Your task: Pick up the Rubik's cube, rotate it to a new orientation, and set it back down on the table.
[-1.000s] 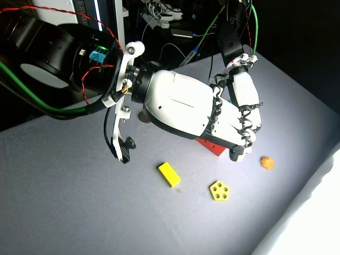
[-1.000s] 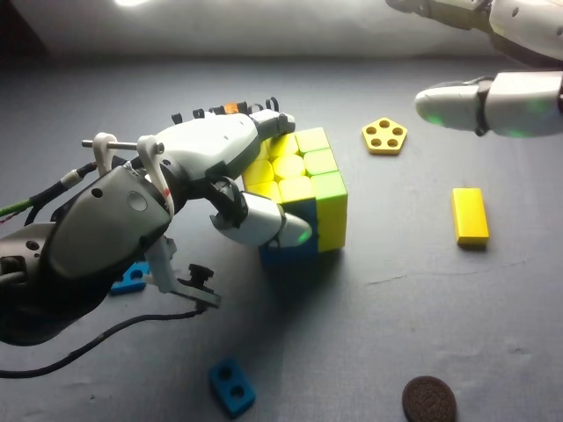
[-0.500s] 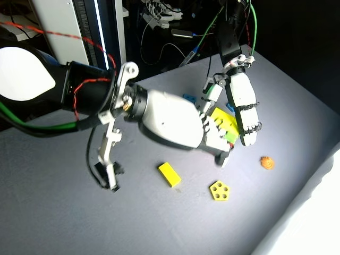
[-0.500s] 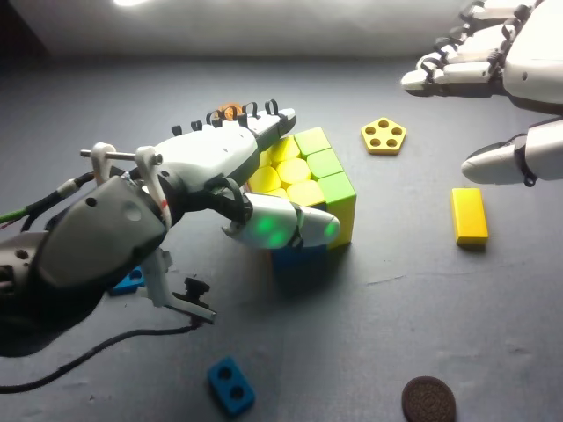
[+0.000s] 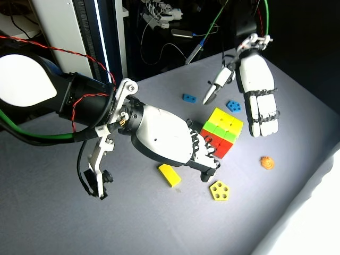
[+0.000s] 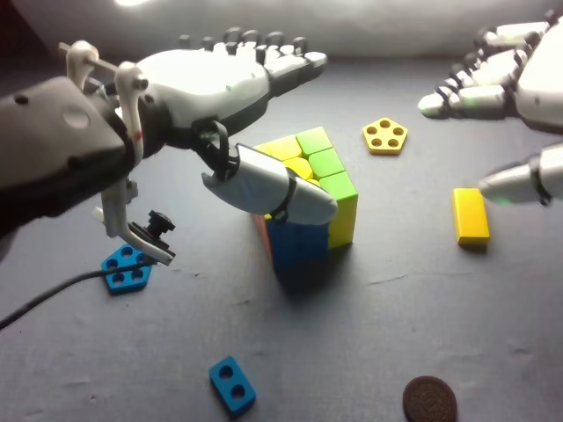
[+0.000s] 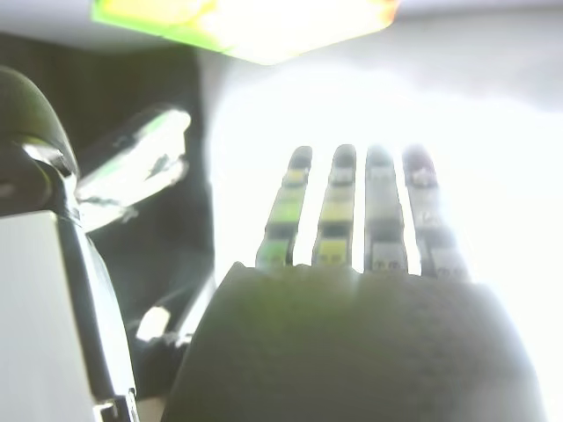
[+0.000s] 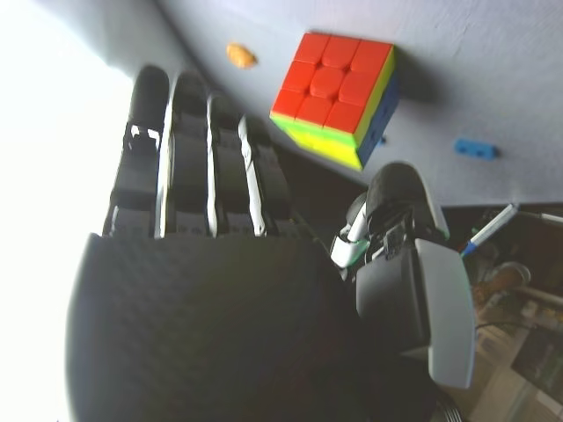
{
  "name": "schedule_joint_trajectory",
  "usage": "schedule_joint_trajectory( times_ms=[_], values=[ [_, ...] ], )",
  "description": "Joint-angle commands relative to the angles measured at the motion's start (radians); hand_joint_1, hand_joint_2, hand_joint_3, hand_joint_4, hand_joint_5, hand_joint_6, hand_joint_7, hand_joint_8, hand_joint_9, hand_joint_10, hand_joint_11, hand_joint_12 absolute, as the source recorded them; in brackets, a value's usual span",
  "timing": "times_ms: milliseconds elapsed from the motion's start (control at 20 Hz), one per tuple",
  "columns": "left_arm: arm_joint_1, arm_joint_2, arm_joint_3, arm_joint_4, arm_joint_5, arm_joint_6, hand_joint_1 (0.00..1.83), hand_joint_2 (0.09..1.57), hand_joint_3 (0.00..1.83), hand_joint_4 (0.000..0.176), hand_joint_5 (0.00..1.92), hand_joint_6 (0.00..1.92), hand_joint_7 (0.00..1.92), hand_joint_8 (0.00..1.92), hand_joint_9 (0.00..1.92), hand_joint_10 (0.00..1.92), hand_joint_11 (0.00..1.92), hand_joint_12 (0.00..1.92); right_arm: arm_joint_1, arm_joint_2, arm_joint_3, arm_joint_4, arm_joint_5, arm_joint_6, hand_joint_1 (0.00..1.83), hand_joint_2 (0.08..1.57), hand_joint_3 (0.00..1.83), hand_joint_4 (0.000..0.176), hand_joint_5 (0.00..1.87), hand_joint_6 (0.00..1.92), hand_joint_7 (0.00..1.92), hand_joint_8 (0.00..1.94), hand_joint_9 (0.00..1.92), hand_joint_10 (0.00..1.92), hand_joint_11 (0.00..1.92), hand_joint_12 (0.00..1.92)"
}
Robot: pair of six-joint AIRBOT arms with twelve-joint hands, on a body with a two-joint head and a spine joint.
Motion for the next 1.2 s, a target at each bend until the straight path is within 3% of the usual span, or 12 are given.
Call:
schedule_joint_trajectory(
  times_ms=[0,50,150,200,300,350,400,500,550,650,900,1150],
  values=[
    [-0.026,0.025,-0.011,0.02,-0.005,0.019,0.34,0.93,0.01,0.043,0.0,0.0,0.0,0.0,0.04,0.02,0.06,0.03,0.001,0.008,-0.004,0.011,0.109,0.005,0.03,1.24,0.0,0.0,0.11,0.0,0.23,0.0,0.32,0.02,0.0,1.05],
    [-0.047,0.045,-0.027,0.043,0.032,0.025,0.29,0.99,0.0,0.039,0.0,0.0,0.01,0.0,0.08,0.02,0.01,0.27,0.001,0.01,-0.015,0.005,0.101,0.005,0.03,1.24,0.0,0.0,0.11,0.0,0.24,0.0,0.32,0.02,0.0,1.05],
    [-0.07,0.066,-0.042,0.079,0.071,0.025,0.25,1.07,0.0,0.01,0.23,0.02,0.3,0.02,0.3,0.04,0.0,0.7,0.006,0.014,-0.023,-0.004,0.1,0.006,0.0,1.25,0.0,0.0,0.23,0.04,0.36,0.04,0.45,0.08,0.0,1.24],
    [-0.085,0.075,-0.047,0.095,0.096,0.025,0.23,1.11,0.01,0.008,0.36,0.04,0.45,0.04,0.42,0.06,0.0,0.98,0.008,0.014,-0.024,-0.012,0.1,0.006,0.0,1.25,0.0,0.0,0.3,0.07,0.48,0.08,0.54,0.14,0.0,1.37],
    [-0.117,0.087,-0.055,0.132,0.143,0.024,0.23,1.18,0.0,0.0,0.59,0.04,0.67,0.05,0.58,0.24,0.02,1.43,0.009,0.014,-0.028,-0.029,0.106,0.006,0.0,1.28,0.0,0.0,0.45,0.17,0.71,0.13,0.46,0.83,0.0,1.6],
    [-0.125,0.092,-0.062,0.137,0.145,0.024,0.2,1.22,0.0,0.0,0.69,0.05,0.73,0.13,0.49,0.74,0.12,1.57,0.009,0.014,-0.028,-0.035,0.12,0.006,0.02,1.28,0.0,0.0,0.48,0.48,0.81,0.29,0.52,1.07,0.11,1.68],
    [-0.13,0.096,-0.069,0.139,0.145,0.024,0.17,1.26,0.0,0.0,0.77,0.08,0.64,0.6,0.43,1.17,0.19,1.68,0.009,0.014,-0.028,-0.045,0.146,0.006,0.09,1.28,0.0,0.0,0.54,0.82,0.88,0.53,0.61,1.24,0.22,1.77],
    [-0.146,0.098,-0.076,0.153,0.146,0.024,0.15,1.3,0.0,0.0,0.84,0.31,0.57,1.19,0.45,1.5,0.3,1.74,0.01,0.018,-0.027,-0.067,0.221,0.006,0.14,1.28,0.0,0.0,0.61,1.09,0.82,1.07,0.63,1.56,0.42,1.91],
    [-0.153,0.098,-0.077,0.158,0.146,0.024,0.13,1.32,0.0,0.0,0.82,0.57,0.64,1.31,0.54,1.5,0.4,1.71,0.01,0.02,-0.027,-0.081,0.25,0.011,0.17,1.27,0.0,0.0,0.66,1.15,0.83,1.24,0.67,1.65,0.54,1.92],
    [-0.167,0.098,-0.078,0.164,0.146,0.024,0.09,1.36,0.0,0.0,0.69,0.95,0.66,1.42,0.6,1.57,0.43,1.77,0.016,0.02,-0.028,-0.133,0.267,0.064,0.12,1.29,0.0,0.0,0.72,1.2,0.85,1.3,0.7,1.65,0.62,1.92],
    [-0.193,0.106,-0.08,0.164,0.146,0.024,0.15,1.35,0.0,0.0,0.7,1.04,0.66,1.45,0.59,1.59,0.42,1.85,0.039,0.019,-0.034,-0.148,0.266,0.108,0.1,1.3,0.0,0.0,0.73,1.2,0.84,1.31,0.69,1.65,0.62,1.92],
    [-0.199,0.108,-0.081,0.166,0.141,0.023,0.14,1.35,0.0,0.0,0.68,0.96,0.67,1.36,0.63,1.53,0.41,1.83,0.039,0.019,-0.058,-0.158,0.266,0.108,0.09,1.3,0.0,0.0,0.72,1.2,0.83,1.32,0.69,1.67,0.64,1.92]
  ],
)
